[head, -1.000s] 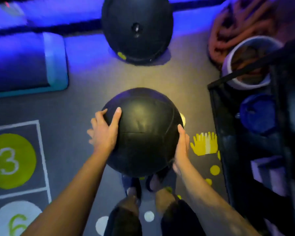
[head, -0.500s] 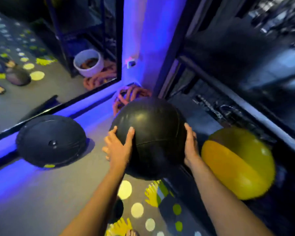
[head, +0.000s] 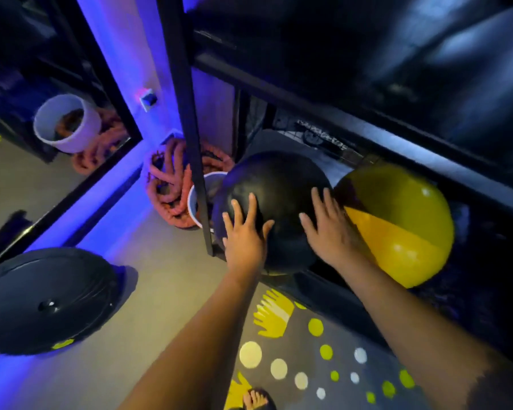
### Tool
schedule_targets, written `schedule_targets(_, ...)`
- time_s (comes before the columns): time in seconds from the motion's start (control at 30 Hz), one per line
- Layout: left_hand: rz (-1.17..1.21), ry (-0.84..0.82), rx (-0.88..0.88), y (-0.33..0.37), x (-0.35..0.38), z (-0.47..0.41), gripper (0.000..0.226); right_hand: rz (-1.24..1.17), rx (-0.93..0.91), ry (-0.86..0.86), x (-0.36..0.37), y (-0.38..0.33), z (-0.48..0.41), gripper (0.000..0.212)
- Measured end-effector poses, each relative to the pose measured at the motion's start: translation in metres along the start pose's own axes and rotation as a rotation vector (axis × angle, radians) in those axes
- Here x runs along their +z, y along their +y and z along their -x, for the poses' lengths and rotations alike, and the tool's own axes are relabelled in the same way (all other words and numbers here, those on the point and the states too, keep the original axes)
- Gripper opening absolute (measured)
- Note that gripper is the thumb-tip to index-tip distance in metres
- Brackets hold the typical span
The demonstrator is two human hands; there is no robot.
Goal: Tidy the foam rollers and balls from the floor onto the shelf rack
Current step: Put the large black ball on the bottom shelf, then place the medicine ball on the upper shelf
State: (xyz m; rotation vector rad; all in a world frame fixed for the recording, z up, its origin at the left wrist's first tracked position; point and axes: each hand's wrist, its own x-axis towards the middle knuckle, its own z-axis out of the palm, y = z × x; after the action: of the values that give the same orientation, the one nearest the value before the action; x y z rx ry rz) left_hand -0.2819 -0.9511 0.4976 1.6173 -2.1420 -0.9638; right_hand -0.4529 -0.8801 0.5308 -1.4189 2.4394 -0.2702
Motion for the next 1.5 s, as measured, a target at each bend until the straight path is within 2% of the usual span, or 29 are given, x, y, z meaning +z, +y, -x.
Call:
schedule_targets(0.07, 0.066, 0.015, -0.007, 0.013, 0.003, -0.026, 0.071, 0.055, -0.111, -0.036, 0.014, 0.002, 0.018, 0.104)
schedule_targets(0.13, 0.062, 0.025, 0.002, 0.026, 0.005, -0.051, 0.069, 0.155, -0.061, -0.065, 0.026, 0.008, 0.017, 0.136)
schedule_targets(0.2, 0.0, 0.024, 0.028, 0.036, 0.007, -0.074, 0.067, 0.262, -0.007, -0.007, 0.032, 0.009, -0.001, 0.147)
schedule_targets(0.37, -0.188, 0.128, 0.107, 0.045, 0.017, -0.115, 0.068, 0.151, 0.045, 0.015, 0.032, 0.009, -0.054, 0.15)
schedule_targets(0.5, 0.023, 0.137, 0.233, 0.036, 0.031, -0.096, 0.074, 0.067, 0.107, 0.004, 0.019, 0.01, -0.076, 0.147)
schedule_targets(0.57, -0.017, 0.121, 0.282, 0.02, 0.042, -0.063, 0.083, 0.036, 0.102, 0.021, 0.017, 0.012, -0.076, 0.146)
schedule_targets(0.73, -0.183, 0.102, 0.206, -0.012, 0.069, -0.024, 0.111, 0.011, 0.071, 0.072, 0.023, 0.019, -0.07, 0.142)
schedule_targets(0.87, -0.326, 0.138, 0.216, -0.01, 0.065, -0.031, 0.107, -0.023, 0.067, 0.081, 0.021, 0.02, -0.071, 0.14)
schedule_targets(1.0, -0.301, 0.102, 0.214, -0.013, 0.06, -0.022, 0.111, -0.027, 0.129, 0.047, 0.019, 0.009, -0.058, 0.14)
schedule_targets(1.07, -0.284, 0.045, 0.211, -0.018, 0.058, -0.016, 0.116, 0.057, 0.17, 0.129, 0.027, 0.003, -0.037, 0.132)
schedule_targets(1.13, -0.174, 0.019, 0.249, -0.027, 0.049, -0.014, 0.11, 0.134, 0.14, 0.339, 0.046, -0.002, -0.006, 0.11)
schedule_targets(1.2, 0.054, 0.087, 0.325, -0.047, 0.034, -0.013, 0.078, 0.132, 0.059, 0.592, 0.069, -0.015, 0.027, 0.075)
schedule_targets(1.27, 0.232, 0.233, 0.326, -0.083, 0.019, -0.001, 0.035, 0.066, 0.032, 0.74, 0.099, -0.032, 0.057, 0.044)
schedule_targets(1.3, 0.29, 0.276, 0.273, -0.106, 0.012, 0.011, 0.02, 0.004, 0.038, 0.736, 0.117, -0.042, 0.071, 0.034)
schedule_targets(1.33, 0.331, 0.268, 0.184, -0.134, 0.006, 0.024, 0.017, -0.06, 0.048, 0.692, 0.138, -0.052, 0.084, 0.026)
schedule_targets(1.37, 0.337, 0.224, 0.071, -0.164, 0.001, 0.038, 0.022, -0.107, 0.057, 0.617, 0.164, -0.064, 0.096, 0.021)
schedule_targets(1.43, 0.28, 0.073, -0.095, -0.235, -0.006, 0.068, 0.033, -0.177, 0.102, 0.423, 0.222, -0.092, 0.122, 0.021)
schedule_targets(1.5, 0.274, -0.122, -0.204, -0.31, -0.01, 0.1, 0.022, -0.277, 0.239, 0.181, 0.285, -0.121, 0.151, 0.025)
